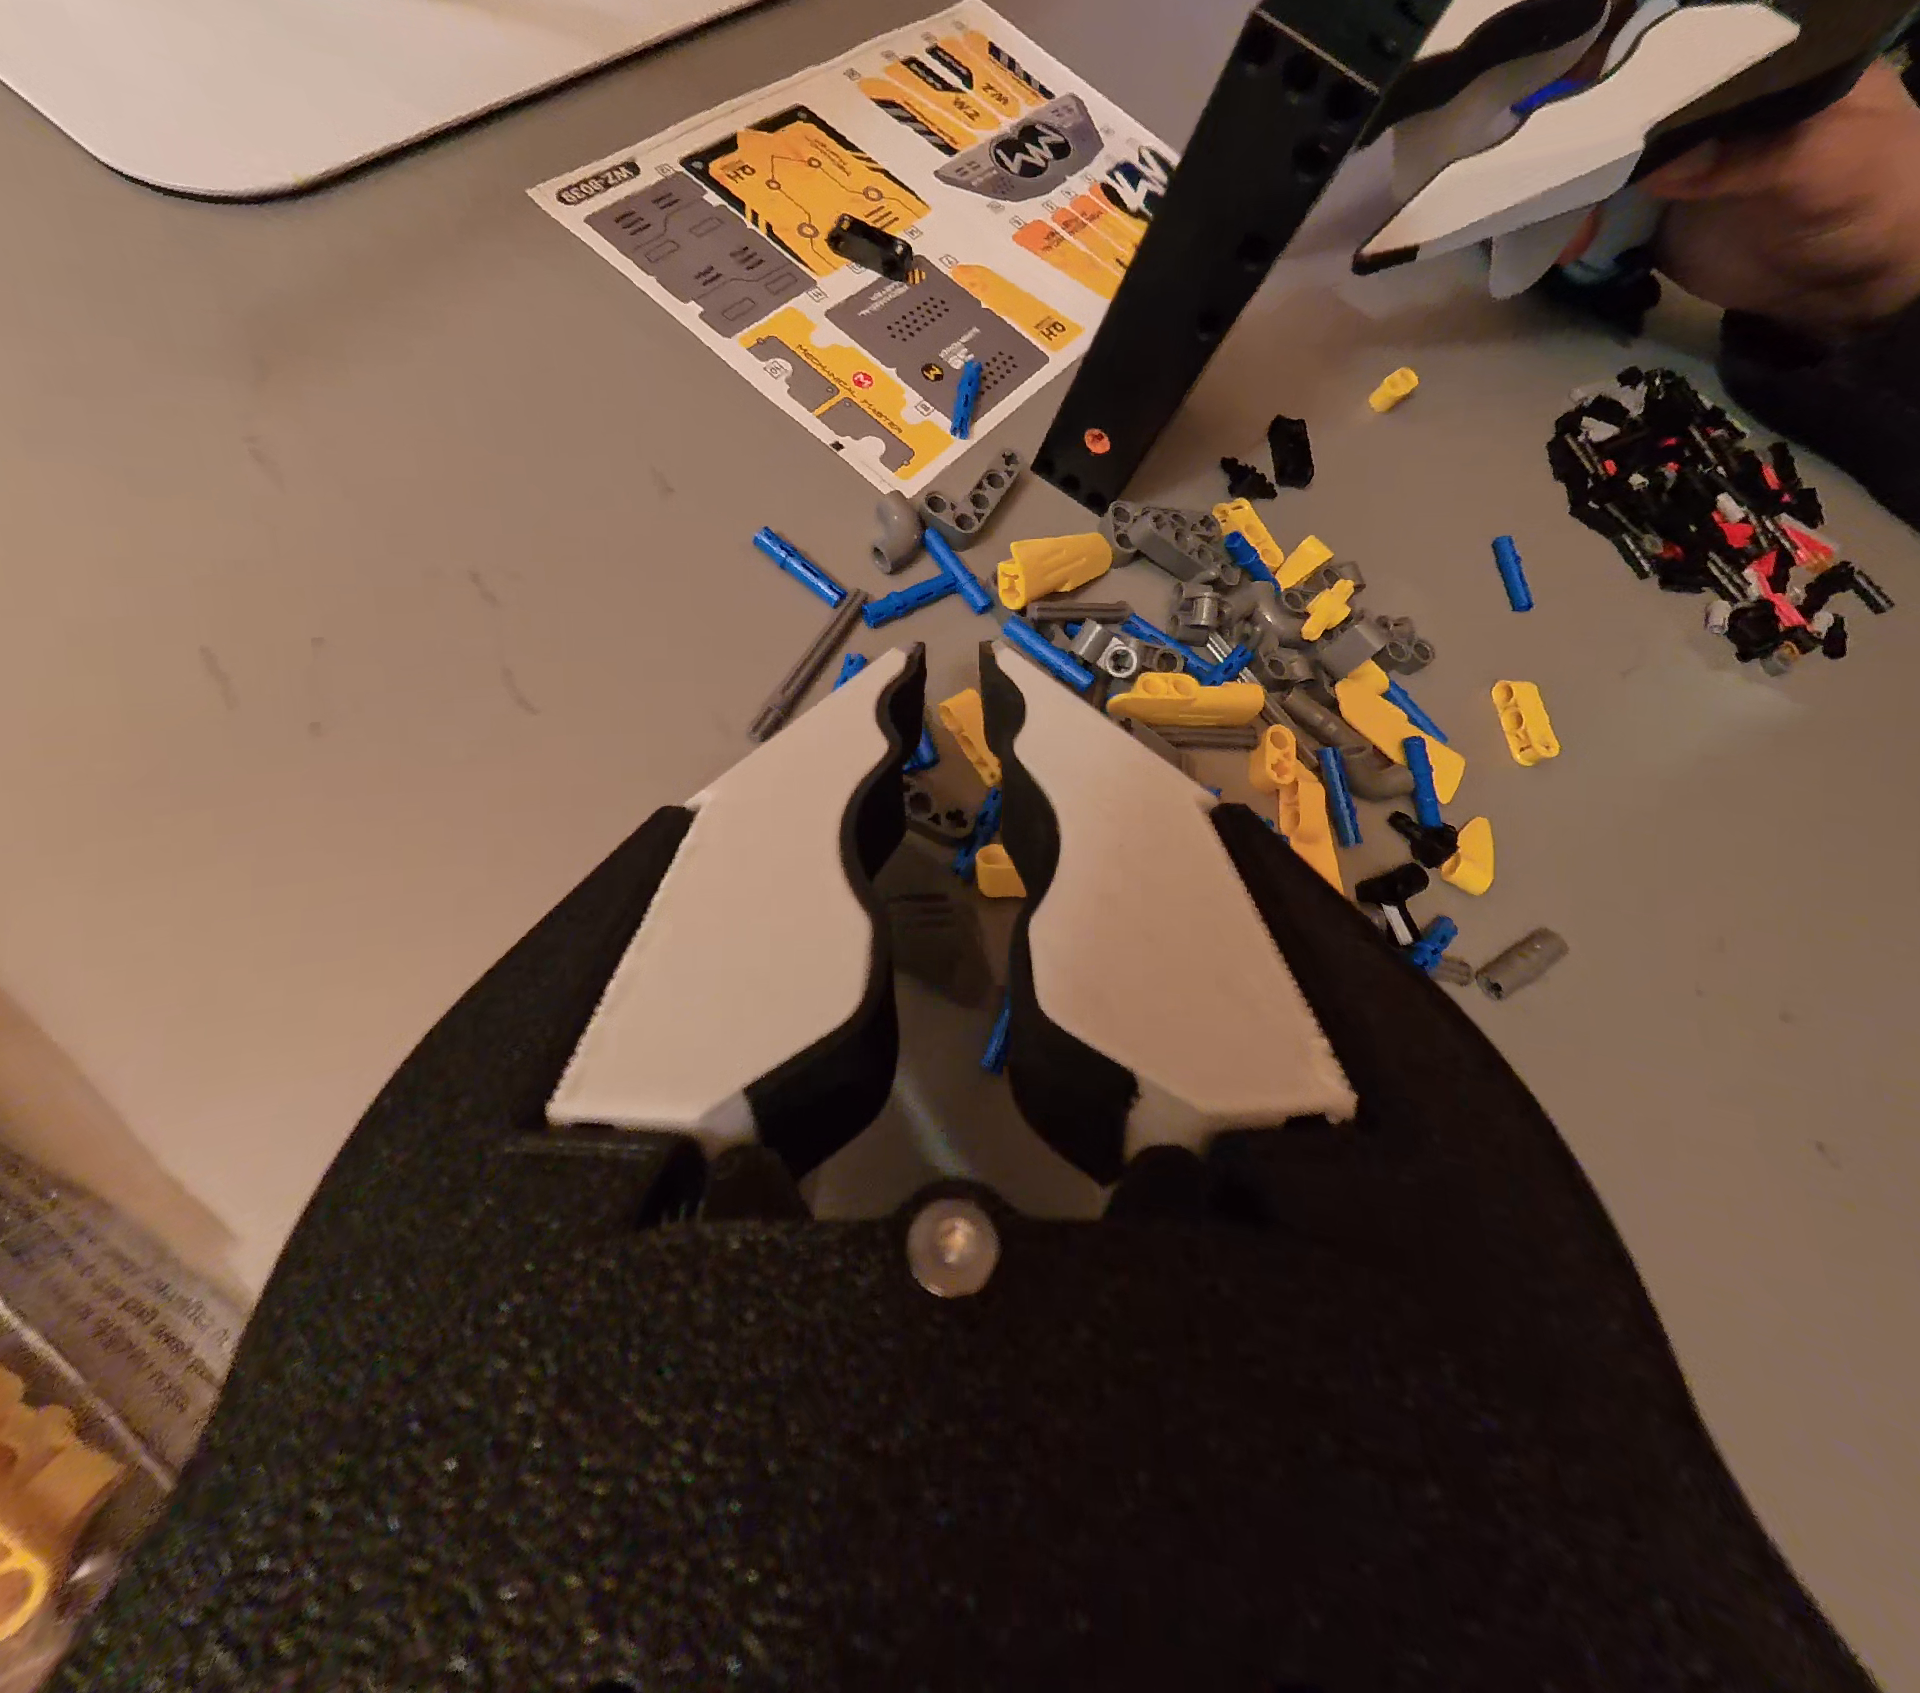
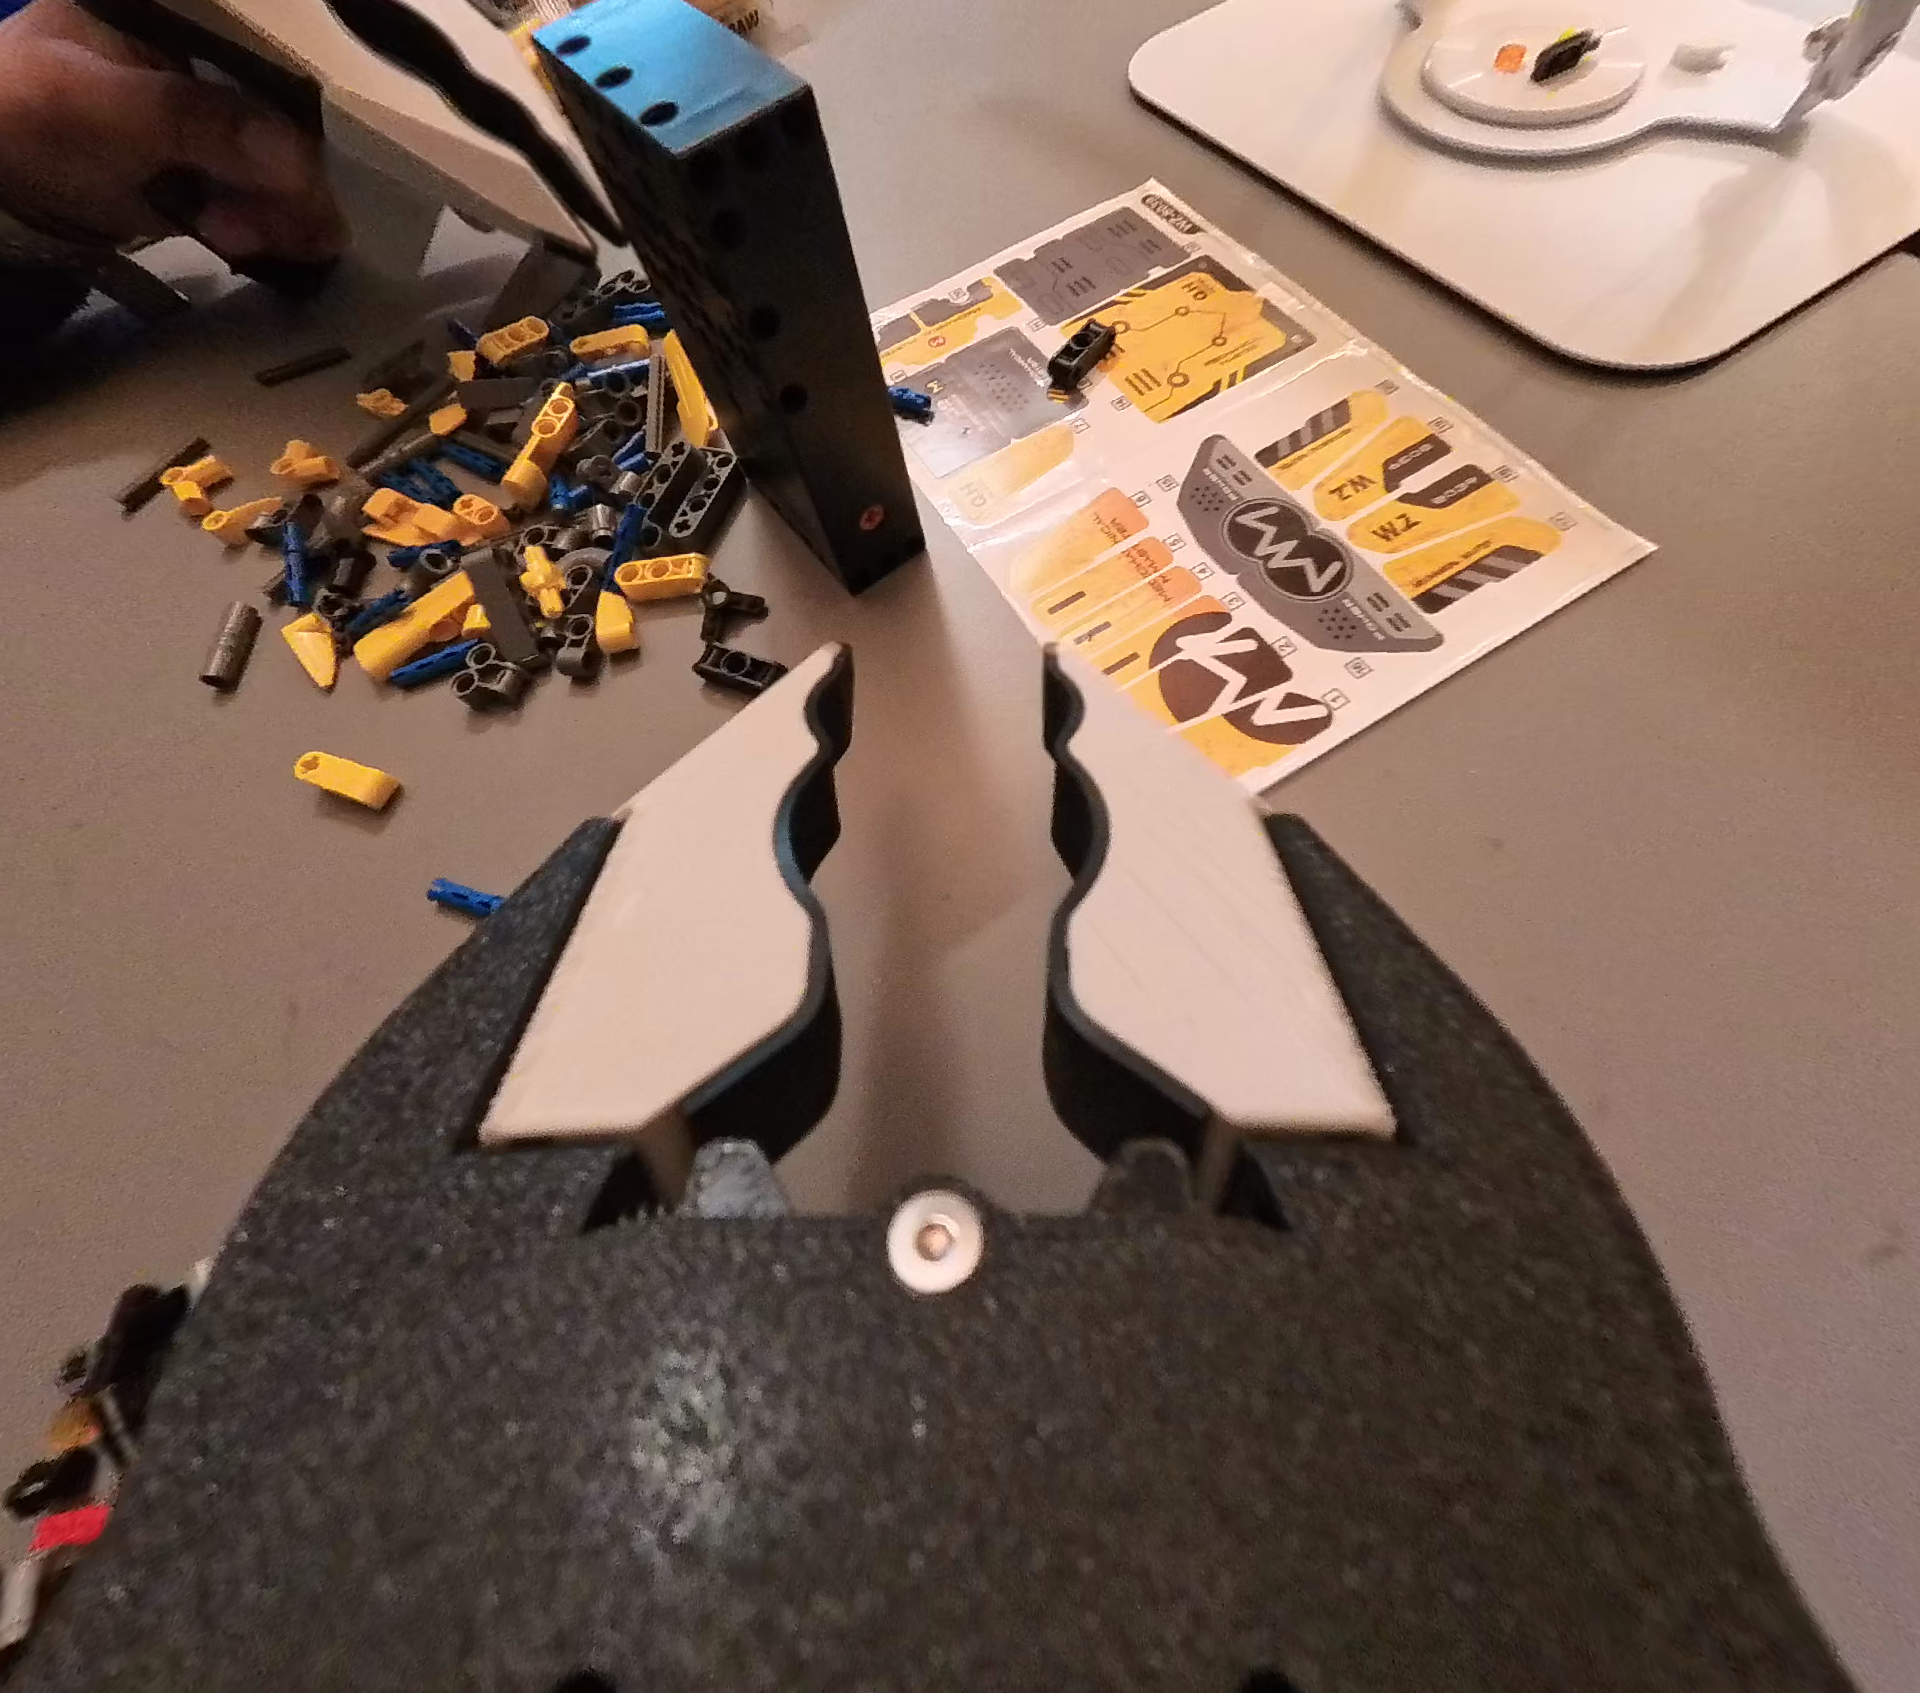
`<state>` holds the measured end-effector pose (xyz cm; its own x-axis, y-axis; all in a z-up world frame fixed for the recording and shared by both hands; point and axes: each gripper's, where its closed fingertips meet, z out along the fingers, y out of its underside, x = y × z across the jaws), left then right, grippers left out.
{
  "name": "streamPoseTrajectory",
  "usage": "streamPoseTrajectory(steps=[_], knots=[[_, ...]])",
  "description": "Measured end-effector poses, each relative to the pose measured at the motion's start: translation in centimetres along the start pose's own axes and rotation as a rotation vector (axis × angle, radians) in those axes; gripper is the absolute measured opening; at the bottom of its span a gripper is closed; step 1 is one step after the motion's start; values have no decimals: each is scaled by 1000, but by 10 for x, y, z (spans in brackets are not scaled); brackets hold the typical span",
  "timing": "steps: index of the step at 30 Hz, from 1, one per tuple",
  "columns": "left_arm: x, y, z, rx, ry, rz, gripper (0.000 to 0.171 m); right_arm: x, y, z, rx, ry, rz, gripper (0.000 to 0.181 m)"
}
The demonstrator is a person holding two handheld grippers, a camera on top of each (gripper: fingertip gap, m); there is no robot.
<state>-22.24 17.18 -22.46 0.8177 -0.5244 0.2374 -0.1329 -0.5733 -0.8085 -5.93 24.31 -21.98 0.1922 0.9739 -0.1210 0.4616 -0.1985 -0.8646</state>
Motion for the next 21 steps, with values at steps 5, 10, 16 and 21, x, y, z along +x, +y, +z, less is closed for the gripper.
streamPoseTrajectory(steps=[5,10,16,21], knots=[[4,-21,-21,109,-11,-19,9,12,-27,-21,95,117,-91,36],[-7,-20,-44,131,-113,-28,9,-35,-108,-41,224,151,-219,36],[-17,-2,-62,160,-252,-23,9,-146,-209,-7,287,-38,-300,36],[-23,6,-69,153,-297,-10,9,-247,-252,59,242,-273,-406,36]])
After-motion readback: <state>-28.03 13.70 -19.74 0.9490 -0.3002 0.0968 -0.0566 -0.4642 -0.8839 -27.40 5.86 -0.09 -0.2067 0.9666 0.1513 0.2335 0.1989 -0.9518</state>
